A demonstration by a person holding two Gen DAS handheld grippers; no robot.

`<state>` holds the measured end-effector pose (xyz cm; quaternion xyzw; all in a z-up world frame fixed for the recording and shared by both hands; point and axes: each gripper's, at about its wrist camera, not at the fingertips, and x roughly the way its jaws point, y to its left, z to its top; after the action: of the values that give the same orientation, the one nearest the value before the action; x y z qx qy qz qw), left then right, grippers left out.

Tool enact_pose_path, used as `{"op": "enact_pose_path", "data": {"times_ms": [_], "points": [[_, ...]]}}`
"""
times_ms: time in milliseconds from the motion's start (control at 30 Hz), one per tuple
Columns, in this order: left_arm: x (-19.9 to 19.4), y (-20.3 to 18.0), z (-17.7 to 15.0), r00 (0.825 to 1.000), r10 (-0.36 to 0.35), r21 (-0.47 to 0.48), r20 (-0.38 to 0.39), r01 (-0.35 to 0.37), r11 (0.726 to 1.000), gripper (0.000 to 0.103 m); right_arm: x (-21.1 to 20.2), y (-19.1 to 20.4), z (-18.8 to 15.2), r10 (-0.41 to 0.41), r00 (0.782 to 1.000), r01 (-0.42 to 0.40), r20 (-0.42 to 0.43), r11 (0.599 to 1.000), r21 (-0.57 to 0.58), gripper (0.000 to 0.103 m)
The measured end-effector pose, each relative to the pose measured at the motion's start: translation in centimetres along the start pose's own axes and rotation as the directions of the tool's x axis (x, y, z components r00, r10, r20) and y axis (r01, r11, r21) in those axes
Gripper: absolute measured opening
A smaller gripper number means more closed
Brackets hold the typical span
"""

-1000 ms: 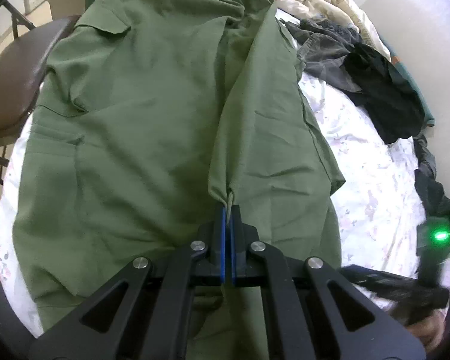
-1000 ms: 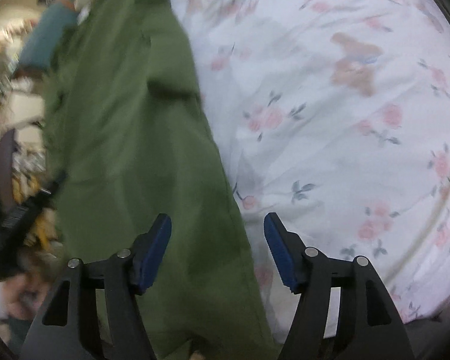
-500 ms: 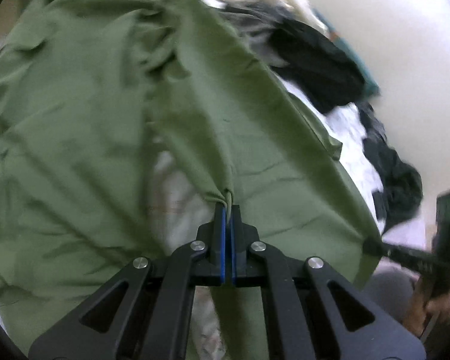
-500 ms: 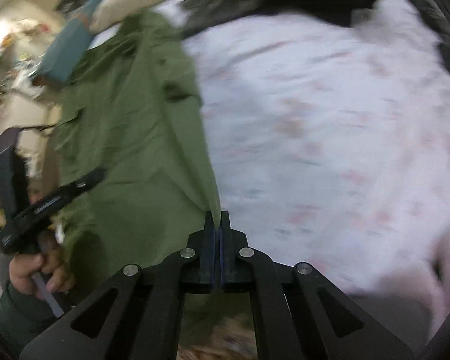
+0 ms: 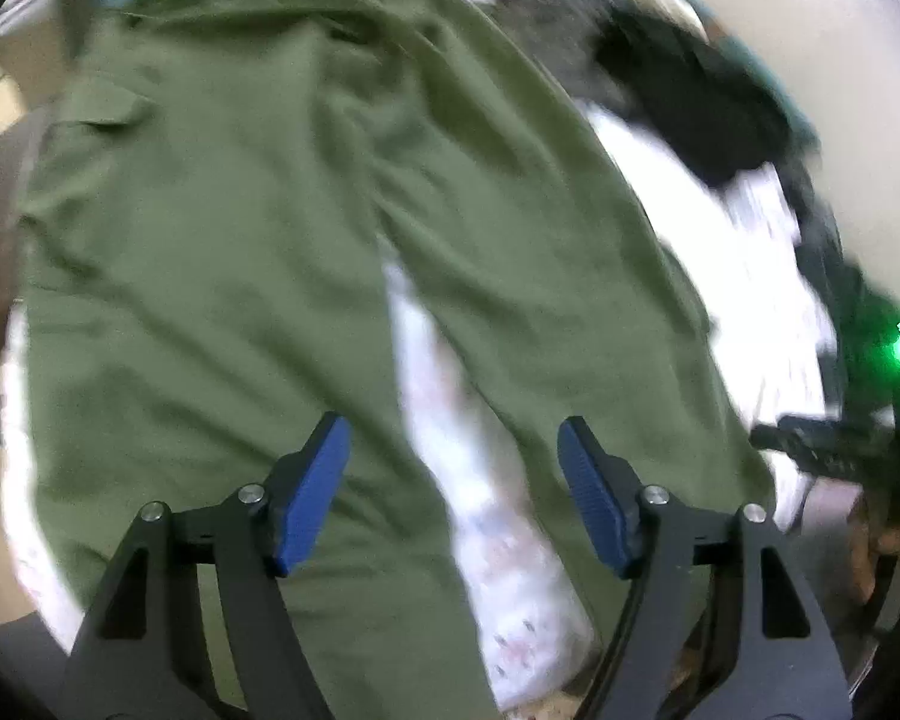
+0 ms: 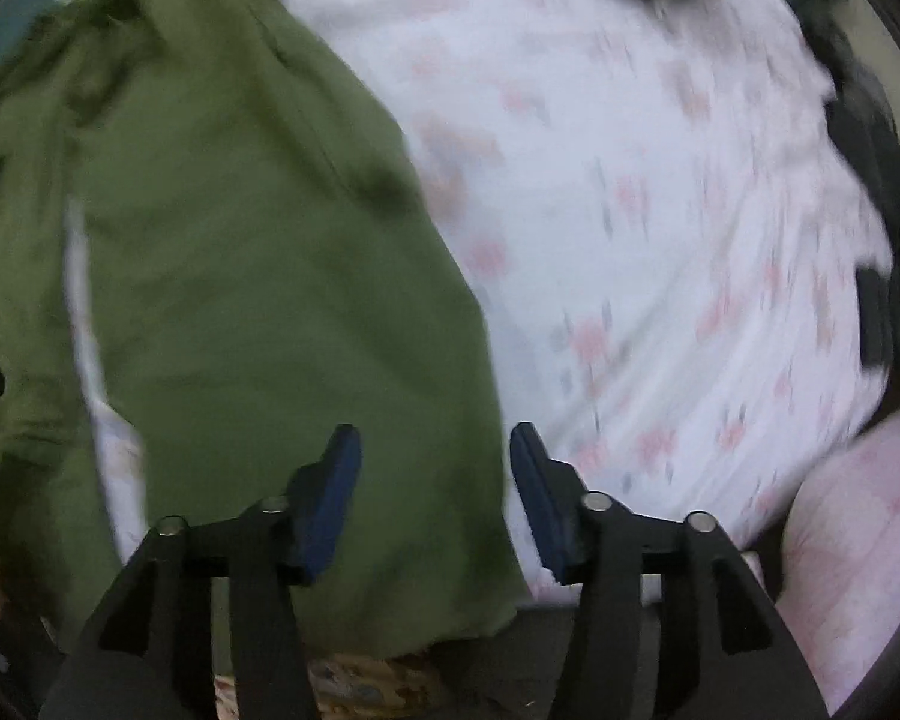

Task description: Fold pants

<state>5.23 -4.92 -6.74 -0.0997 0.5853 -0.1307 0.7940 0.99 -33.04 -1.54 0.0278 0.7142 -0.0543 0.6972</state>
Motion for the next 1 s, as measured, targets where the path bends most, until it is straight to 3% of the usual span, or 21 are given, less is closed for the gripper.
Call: {"op": "enact_pose_path", "data": {"times_ms": [100,200,333,467,500,600,733,833,867,900,933,967,1000], "points": [[-2.4,3.7,3.4,0.996,0.055,-0.092,0.073,-0.048,0.995,0.070,-3.5,1.2,3.1,0.131,0.983,-0.128,0.126,0.991,-0.031,0.056],[-3.4,6.4,6.6,0.986,0.134,-0.102,0.103,-0.123,0.987,0.070,-5.3,2.5,6.2,0.189,0.959,-0.179,0.209,0.982,-0.066,0.056],[-4.1,9.5,13.0,0.949,0.267,-0.028,0.166,-0.266,0.964,0.070,-5.8,4.9,11.9,0.249,0.927,-0.231,0.282,0.968,-0.098,0.056],[-2.3,11.1,19.7,0.890,0.392,0.080,0.233,-0.419,0.904,0.070,-5.2,7.4,18.5,0.274,0.913,-0.249,0.302,0.961,-0.122,0.056],[-1.2,11.5,21.6,0.865,0.438,0.135,0.244,-0.478,0.868,0.070,-5.0,8.1,20.1,0.272,0.913,-0.242,0.305,0.961,-0.130,0.056],[3.6,12.1,26.7,0.788,0.549,0.313,0.278,-0.614,0.724,0.070,-4.1,10.0,25.3,0.243,0.919,-0.199,0.311,0.966,-0.168,0.056],[9.2,13.1,32.5,0.704,0.628,0.443,0.332,-0.704,0.555,0.070,-2.1,11.3,30.4,0.202,0.931,-0.145,0.304,0.969,-0.200,0.056],[12.8,14.9,36.2,0.659,0.680,0.493,0.321,-0.730,0.474,0.070,-0.4,12.8,34.5,0.184,0.938,-0.122,0.293,0.969,-0.216,0.056],[13.6,15.5,37.1,0.654,0.687,0.499,0.316,-0.731,0.466,0.069,0.0,13.1,35.3,0.178,0.939,-0.114,0.293,0.968,-0.223,0.056],[14.6,16.1,37.9,0.666,0.679,0.517,0.307,-0.716,0.468,0.066,0.3,13.6,36.2,0.169,0.941,-0.101,0.294,0.967,-0.233,0.056],[15.4,16.5,38.2,0.691,0.661,0.548,0.294,-0.688,0.476,0.044,0.6,14.1,37.1,0.160,0.942,-0.087,0.296,0.966,-0.243,0.056],[16.1,16.8,38.3,0.696,0.663,0.569,0.277,-0.674,0.470,0.018,1.0,14.6,38.0,0.149,0.943,-0.072,0.299,0.965,-0.253,0.056],[16.9,17.3,38.3,0.695,0.671,0.596,0.260,-0.662,0.454,0.010,1.3,15.1,39.0,0.140,0.944,-0.059,0.299,0.963,-0.262,0.056]]}}
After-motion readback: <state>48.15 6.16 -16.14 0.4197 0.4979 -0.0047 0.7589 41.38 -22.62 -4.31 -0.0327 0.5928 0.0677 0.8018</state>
